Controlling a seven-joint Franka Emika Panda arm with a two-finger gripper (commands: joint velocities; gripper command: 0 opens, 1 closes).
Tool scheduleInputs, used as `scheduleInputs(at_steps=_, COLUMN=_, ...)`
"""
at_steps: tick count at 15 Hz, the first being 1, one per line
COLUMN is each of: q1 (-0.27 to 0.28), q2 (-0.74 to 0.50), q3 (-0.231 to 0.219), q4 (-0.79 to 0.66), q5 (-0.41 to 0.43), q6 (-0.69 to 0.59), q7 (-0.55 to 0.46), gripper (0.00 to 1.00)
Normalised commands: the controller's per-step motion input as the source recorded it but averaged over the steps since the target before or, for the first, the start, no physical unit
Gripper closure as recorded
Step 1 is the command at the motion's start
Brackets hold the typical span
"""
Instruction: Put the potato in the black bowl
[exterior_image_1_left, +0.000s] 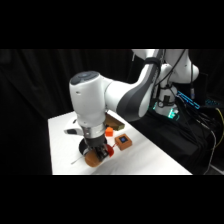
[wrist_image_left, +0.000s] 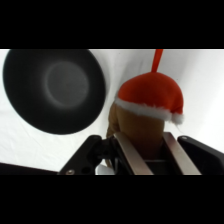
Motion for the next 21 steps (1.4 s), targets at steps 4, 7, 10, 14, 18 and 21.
scheduleInputs(at_steps=4, q1=-0.149, q2=-0.21, q3=-0.066, q4=-0.02, q5=-0.014, q6=-0.15, q7=-0.08, gripper=0.94)
scheduleInputs(at_steps=7, q1=-0.190, q2=-0.14, q3=-0.041, q4=-0.02, q5=0.034, q6=-0.11, q7=-0.15, gripper=0.94)
scheduleInputs(at_steps=10, q1=-0.137, q2=-0.10, q3=-0.004, q4=-0.06, q5=0.064, q6=-0.06, q7=-0.15, gripper=0.95)
scheduleInputs(at_steps=14, q1=-0.086, q2=0.02, q3=0.034, q4=-0.05, q5=0.118, q6=0.00, q7=-0.15, gripper=0.94)
scheduleInputs(at_steps=18, q1=-0.067, q2=0.10, q3=0.039, q4=-0.02, q5=0.112, q6=0.06, q7=-0.15, gripper=0.41)
scheduleInputs(at_steps=21, q1=-0.070, q2=0.06, q3=0.032, q4=0.02, q5=0.107, q6=0.02, q7=-0.16, gripper=0.17)
